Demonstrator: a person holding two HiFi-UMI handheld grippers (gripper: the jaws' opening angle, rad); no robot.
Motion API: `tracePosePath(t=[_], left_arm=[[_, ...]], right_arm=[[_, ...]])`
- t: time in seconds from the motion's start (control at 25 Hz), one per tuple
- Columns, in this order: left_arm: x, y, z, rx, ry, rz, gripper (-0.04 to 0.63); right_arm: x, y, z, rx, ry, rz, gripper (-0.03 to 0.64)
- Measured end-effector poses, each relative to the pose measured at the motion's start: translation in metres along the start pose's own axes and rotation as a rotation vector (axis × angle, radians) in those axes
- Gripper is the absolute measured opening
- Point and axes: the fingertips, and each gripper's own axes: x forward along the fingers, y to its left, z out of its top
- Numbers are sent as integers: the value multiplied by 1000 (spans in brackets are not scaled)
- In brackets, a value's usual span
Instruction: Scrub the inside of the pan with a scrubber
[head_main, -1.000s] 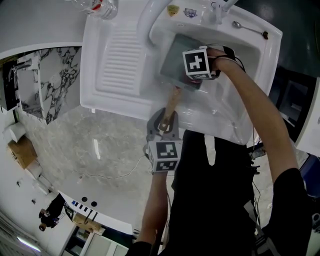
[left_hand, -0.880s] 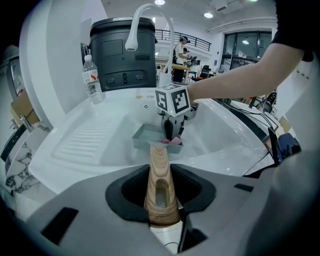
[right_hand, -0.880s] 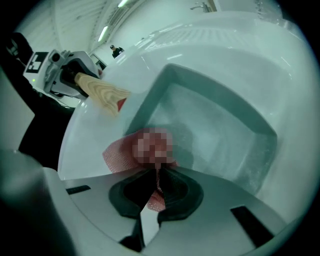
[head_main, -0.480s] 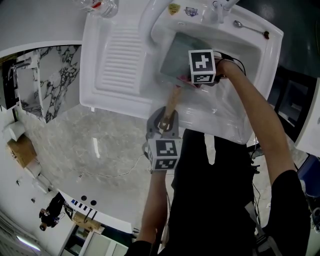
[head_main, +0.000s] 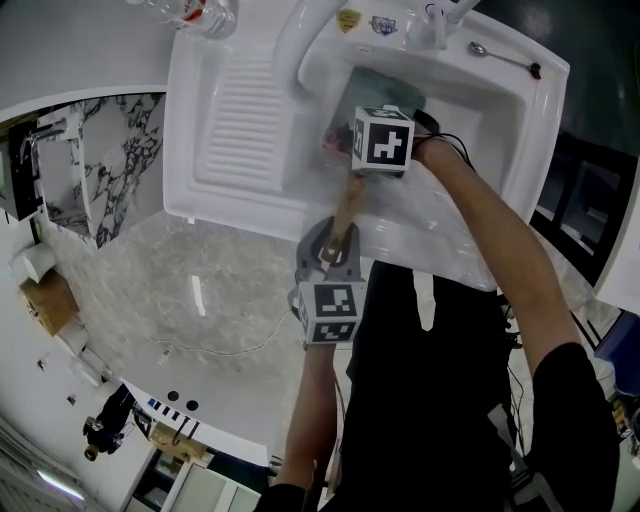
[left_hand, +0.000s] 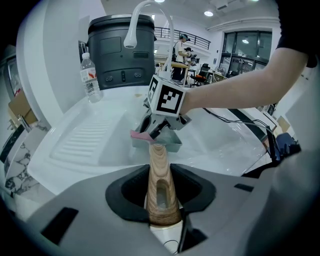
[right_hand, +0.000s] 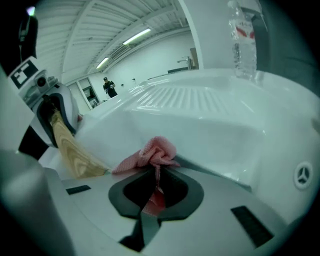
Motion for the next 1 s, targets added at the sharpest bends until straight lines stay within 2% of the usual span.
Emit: tracePosePath(t=[0.2,0.36,0.52,0.68,0.76,0.84,1.0], left_arm=[[1,1,0,0,1,-1,138],[-1,0,2,9,-1,-1,138],[0,1,8,22,-23,-1,137],[2,1,7,24,-27,1,138],[2,0,7,23,-28,-1,137],[2,0,7,20,-26,-2,138],[1,1,6,20,-32,5,138]], right_arm=[[4,-19,4,-156,23,-145,37],[3,-53,-16,-259,109,-340,37],[-2,-96,-36,-257,170,-544,34],[-8,-121,-56,-249,327,-712,28],[-11,-122,-63,-223,377,-740,28],[-13,-114,-68,-144,363,-717,28],[-13,-78,-60,-5,221,-569,26]])
